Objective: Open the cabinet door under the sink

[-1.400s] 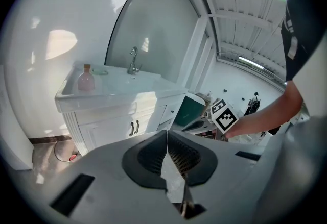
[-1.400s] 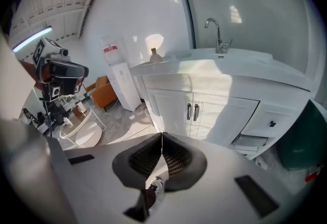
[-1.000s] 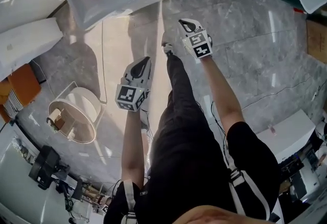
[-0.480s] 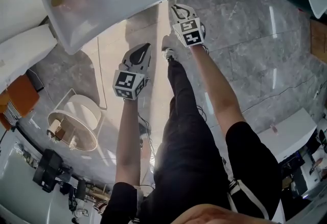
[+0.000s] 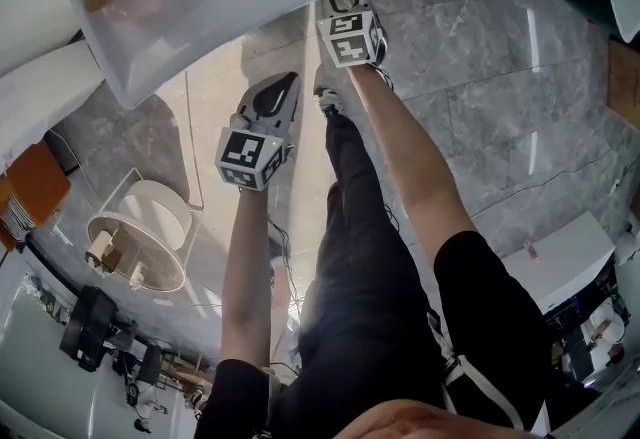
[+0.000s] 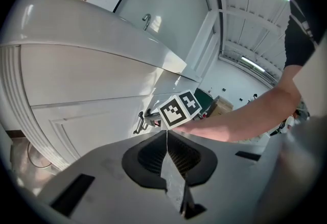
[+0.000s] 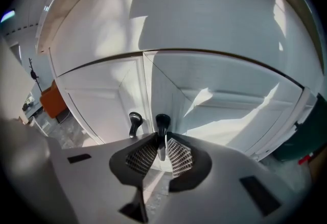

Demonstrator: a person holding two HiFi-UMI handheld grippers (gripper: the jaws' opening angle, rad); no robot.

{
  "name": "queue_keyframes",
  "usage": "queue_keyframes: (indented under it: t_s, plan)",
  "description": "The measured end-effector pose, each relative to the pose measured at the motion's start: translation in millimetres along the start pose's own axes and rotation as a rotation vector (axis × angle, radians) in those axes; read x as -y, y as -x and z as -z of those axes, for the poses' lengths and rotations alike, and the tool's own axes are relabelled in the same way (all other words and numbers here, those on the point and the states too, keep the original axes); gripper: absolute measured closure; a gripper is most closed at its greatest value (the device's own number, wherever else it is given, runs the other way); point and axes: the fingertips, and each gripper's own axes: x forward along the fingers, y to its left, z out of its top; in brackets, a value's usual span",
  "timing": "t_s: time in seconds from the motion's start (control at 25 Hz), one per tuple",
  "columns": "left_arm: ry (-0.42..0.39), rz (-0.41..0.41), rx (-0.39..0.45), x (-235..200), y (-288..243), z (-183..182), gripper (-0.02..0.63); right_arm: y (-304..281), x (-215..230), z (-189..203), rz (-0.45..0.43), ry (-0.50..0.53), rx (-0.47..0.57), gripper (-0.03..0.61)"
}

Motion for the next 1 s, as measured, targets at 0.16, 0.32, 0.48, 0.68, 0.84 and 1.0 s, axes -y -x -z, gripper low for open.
queue_keyframes:
  t_s: [0.16, 0.32, 0.48, 0.68, 0.84, 1.0]
  plan:
    - [0.000, -0.005, -0.019, 2.7, 5.6, 10.2, 0.598, 2.3, 0.2, 0.4, -0.003, -0.025, 0.034, 0.480]
    - [0.004, -0.017, -0.031, 1.8, 11.2, 19.0, 0.598, 9.2, 0.0, 6.1, 0.003, -0.040, 0.058, 0.482]
    - [0.015, -0.019, -0.037, 6.2, 14.1, 33.0, 0.598, 34.4, -1.3, 24.1, 0.014, -0.067, 0.077, 0.483]
    - [0.006, -0.005, -0.054, 25.5, 18.7, 51.0, 0.598, 59.3, 2.3, 49.3, 0.021, -0.077, 0.090, 0.482]
    - [0.000, 0.012, -0.055, 43.4, 20.6, 63.5, 0.598, 72.6, 6.8, 67.5, 0.025, -0.096, 0.103, 0.482]
    - [-0.005, 0.017, -0.045, 61.9, 22.4, 76.2, 0.598, 89.5, 12.0, 79.5, 0.030, -0.136, 0.104, 0.482]
